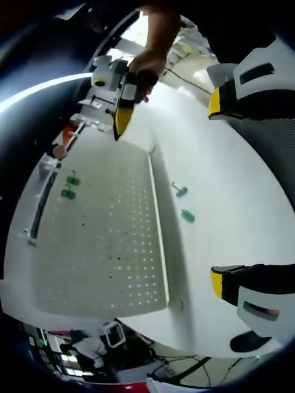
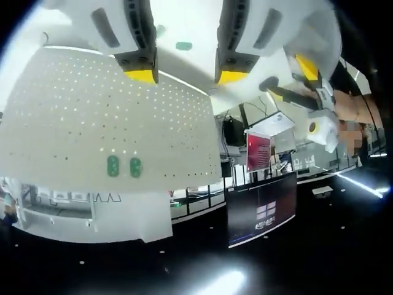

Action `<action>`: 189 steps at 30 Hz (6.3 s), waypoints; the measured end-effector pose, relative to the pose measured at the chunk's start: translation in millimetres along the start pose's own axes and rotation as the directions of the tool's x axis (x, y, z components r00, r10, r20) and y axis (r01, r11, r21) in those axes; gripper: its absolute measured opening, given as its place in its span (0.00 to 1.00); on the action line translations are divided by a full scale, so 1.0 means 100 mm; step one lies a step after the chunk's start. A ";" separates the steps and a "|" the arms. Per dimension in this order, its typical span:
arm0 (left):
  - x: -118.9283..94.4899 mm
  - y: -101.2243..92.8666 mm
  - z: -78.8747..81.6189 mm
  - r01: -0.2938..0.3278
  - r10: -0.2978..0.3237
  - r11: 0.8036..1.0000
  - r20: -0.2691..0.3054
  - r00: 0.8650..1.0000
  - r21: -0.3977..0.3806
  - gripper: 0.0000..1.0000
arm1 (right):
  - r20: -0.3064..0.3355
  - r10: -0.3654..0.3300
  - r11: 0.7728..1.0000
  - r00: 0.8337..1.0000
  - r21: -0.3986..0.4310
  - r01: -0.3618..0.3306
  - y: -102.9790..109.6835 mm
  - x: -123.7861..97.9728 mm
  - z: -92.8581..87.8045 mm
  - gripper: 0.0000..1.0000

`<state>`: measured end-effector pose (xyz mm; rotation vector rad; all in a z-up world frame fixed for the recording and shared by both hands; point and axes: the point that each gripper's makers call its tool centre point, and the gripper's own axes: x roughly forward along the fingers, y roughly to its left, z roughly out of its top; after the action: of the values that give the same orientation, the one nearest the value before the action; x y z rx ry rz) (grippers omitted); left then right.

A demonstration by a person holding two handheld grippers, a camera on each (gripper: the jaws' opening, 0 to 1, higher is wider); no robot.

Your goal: Insert the hook assembly into the mounting plate slot until the hook locks in place.

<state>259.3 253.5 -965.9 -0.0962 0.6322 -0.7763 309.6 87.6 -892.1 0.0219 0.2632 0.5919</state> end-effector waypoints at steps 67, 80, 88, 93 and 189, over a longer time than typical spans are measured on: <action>0.18 0.23 -0.56 -0.029 0.010 0.992 -0.159 0.987 -0.120 0.98 | -0.580 0.171 0.896 0.796 -0.245 -0.371 -0.08 1.42 -1.78 0.22; 0.13 0.34 -0.59 -0.057 0.032 0.985 -0.154 0.988 -0.161 0.96 | -0.657 0.147 0.781 0.739 -0.382 -0.495 -0.15 1.65 -1.94 0.13; 0.17 0.33 -0.59 -0.051 0.024 0.983 -0.152 0.988 -0.176 0.95 | -0.684 0.165 0.723 0.710 -0.406 -0.559 -0.17 1.70 -1.94 0.10; 0.17 0.34 -0.57 -0.047 0.022 0.984 -0.151 0.988 -0.169 0.95 | -0.697 0.173 0.690 0.696 -0.419 -0.590 -0.17 1.72 -1.93 0.02; 0.42 -0.09 0.56 0.068 -0.042 0.989 0.184 0.982 -0.135 0.05 | 0.060 0.046 0.560 0.997 0.825 -0.076 0.97 0.67 -0.22 0.01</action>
<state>307.4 210.4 -938.2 -0.3113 0.5126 -0.7661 304.4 203.9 -920.4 0.9819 0.4990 0.4863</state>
